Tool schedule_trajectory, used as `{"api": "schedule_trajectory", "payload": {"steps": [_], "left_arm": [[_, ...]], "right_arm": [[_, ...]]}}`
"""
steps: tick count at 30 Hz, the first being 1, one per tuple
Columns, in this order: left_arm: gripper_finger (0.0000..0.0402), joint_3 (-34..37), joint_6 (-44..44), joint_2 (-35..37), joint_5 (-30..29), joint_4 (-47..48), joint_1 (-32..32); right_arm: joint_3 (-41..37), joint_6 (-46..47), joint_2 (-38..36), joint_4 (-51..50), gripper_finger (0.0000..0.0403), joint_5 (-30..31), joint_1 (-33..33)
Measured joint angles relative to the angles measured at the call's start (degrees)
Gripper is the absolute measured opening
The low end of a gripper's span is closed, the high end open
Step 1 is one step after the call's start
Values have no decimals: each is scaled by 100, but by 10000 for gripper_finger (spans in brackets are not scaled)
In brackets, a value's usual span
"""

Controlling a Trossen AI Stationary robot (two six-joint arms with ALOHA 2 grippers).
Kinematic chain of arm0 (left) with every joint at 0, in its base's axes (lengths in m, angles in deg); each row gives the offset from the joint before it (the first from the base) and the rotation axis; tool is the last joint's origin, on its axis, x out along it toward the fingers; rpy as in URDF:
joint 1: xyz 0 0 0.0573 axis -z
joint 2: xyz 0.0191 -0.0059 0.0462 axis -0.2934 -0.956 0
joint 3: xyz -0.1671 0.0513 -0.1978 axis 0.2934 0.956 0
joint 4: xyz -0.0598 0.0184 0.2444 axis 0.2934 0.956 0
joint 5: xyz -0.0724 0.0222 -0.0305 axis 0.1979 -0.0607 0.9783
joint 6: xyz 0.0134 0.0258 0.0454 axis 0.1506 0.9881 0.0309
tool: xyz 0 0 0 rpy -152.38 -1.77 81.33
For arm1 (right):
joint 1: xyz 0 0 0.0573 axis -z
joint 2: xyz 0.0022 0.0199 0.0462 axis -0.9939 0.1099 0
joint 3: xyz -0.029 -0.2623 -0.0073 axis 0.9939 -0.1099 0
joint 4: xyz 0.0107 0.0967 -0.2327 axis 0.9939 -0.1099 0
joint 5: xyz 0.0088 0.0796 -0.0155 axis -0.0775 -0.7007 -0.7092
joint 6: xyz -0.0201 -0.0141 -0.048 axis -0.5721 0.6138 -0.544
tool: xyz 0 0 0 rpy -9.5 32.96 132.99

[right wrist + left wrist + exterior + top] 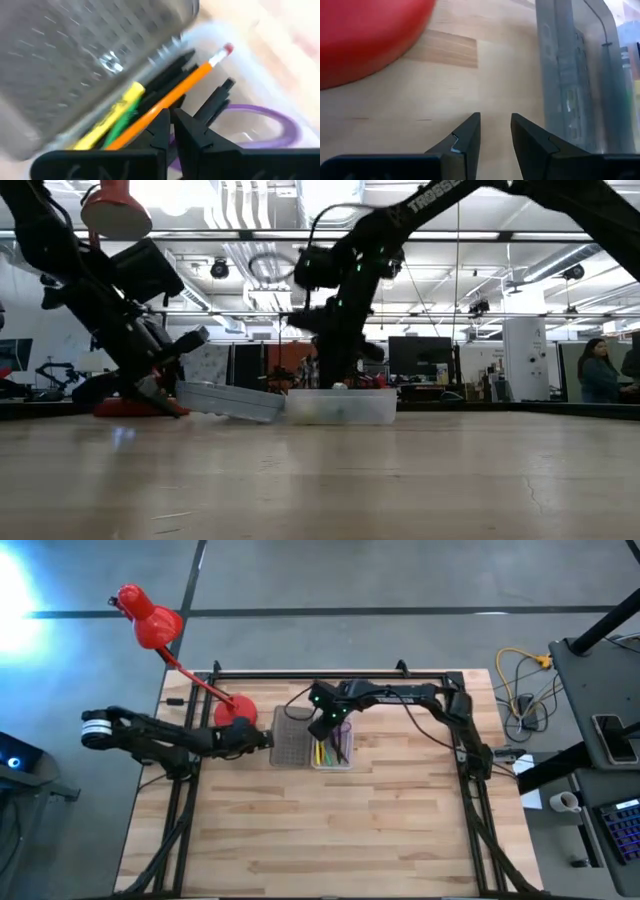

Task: Pick & place school supplies into a supply box
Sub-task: Close the supply box

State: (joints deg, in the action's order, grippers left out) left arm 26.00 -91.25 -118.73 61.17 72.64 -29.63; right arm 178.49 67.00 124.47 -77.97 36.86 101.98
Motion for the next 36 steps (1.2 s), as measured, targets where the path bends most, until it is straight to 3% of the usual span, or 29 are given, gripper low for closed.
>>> {"api": "schedule_trajectory", "payload": {"steps": [5,9,12,16,22,30,36], "left_arm": [[93,-315,364,-443,-2,-25,-1],[93,-630,663,-827,17,-73,-2],[93,-879,786,-1088,58,-112,-1],[93,-1174,952,-1204,196,-117,7],[93,-1630,1169,-1136,232,-106,3],[93,-2701,2130,-1151,264,-118,62],[93,-3543,2858,-1899,279,-123,55]], "right_arm": [[-47,-149,-710,-64,18,222,-4],[-555,-261,-1477,-720,18,852,6],[-1519,-138,-1995,-959,18,800,97],[-3125,430,-2677,-544,18,482,100],[-4952,1308,-3457,1424,18,89,150],[-5375,1827,-3211,2707,17,77,252],[-5412,1511,-3223,3258,17,-404,225]]}}
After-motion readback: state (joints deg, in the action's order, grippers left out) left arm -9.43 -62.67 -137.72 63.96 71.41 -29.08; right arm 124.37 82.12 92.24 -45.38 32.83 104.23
